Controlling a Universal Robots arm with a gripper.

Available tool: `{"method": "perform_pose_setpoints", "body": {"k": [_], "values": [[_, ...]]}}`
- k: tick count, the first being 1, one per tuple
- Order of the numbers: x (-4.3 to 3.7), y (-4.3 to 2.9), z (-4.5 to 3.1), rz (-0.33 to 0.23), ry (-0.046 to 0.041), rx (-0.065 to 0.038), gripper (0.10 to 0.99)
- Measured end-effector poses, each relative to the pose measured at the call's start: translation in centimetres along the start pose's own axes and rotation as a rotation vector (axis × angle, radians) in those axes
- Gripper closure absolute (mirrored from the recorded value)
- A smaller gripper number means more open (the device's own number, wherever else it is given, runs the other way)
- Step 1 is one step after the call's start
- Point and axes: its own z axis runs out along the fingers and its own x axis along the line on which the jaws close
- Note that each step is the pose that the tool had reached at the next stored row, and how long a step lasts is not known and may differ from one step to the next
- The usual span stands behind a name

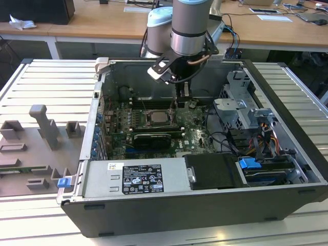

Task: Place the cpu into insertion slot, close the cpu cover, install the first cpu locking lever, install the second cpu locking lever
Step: 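Close the cpu cover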

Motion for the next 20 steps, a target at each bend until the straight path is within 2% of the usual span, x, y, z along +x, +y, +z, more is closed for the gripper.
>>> {"method": "perform_pose_setpoints", "body": {"k": [4, 7, 8, 13, 15, 20], "values": [[0.0, -1.33, -0.05, 0.0, 0.0002, -0.002, 0.98], [-0.01, -2.63, -0.06, 0.0, 0.0, -0.003, 0.98], [-0.01, -3.19, 0.02, 0.0, 0.0, -0.004, 0.98], [-0.02, -4.53, 0.96, 0.0, 0.0, -0.004, 0.98], [-0.02, -4.85, 1.24, -0.001, 0.0001, -0.004, 0.98], [-0.02, -5.15, 1.29, -0.004, 0.0003, -0.004, 0.98]]}}
